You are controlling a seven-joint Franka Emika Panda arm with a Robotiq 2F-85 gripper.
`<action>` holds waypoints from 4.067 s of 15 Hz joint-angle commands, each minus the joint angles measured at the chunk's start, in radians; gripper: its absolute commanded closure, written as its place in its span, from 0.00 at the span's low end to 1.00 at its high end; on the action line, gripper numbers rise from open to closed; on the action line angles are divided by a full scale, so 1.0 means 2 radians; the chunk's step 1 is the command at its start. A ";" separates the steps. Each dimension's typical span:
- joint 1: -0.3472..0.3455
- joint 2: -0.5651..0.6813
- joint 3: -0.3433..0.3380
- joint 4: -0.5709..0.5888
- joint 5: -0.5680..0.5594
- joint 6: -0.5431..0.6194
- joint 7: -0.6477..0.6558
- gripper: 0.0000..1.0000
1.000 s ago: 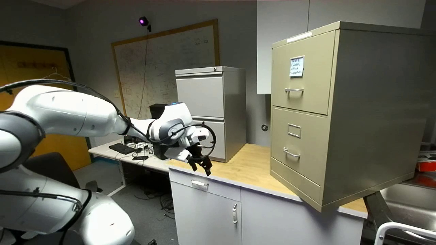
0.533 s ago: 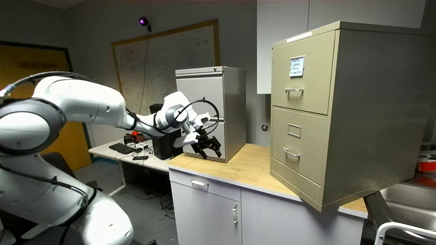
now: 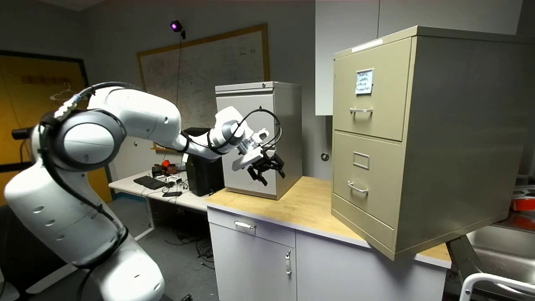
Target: Open the bottom drawer of the cabinet to the right.
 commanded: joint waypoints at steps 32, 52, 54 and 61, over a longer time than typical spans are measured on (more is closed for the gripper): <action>-0.025 0.379 -0.134 0.352 -0.151 0.060 -0.077 0.00; -0.034 0.413 -0.130 0.379 -0.102 0.040 -0.110 0.45; -0.035 0.412 -0.129 0.384 -0.089 0.029 -0.124 0.59; -0.037 0.400 -0.123 0.392 -0.033 -0.026 -0.187 0.96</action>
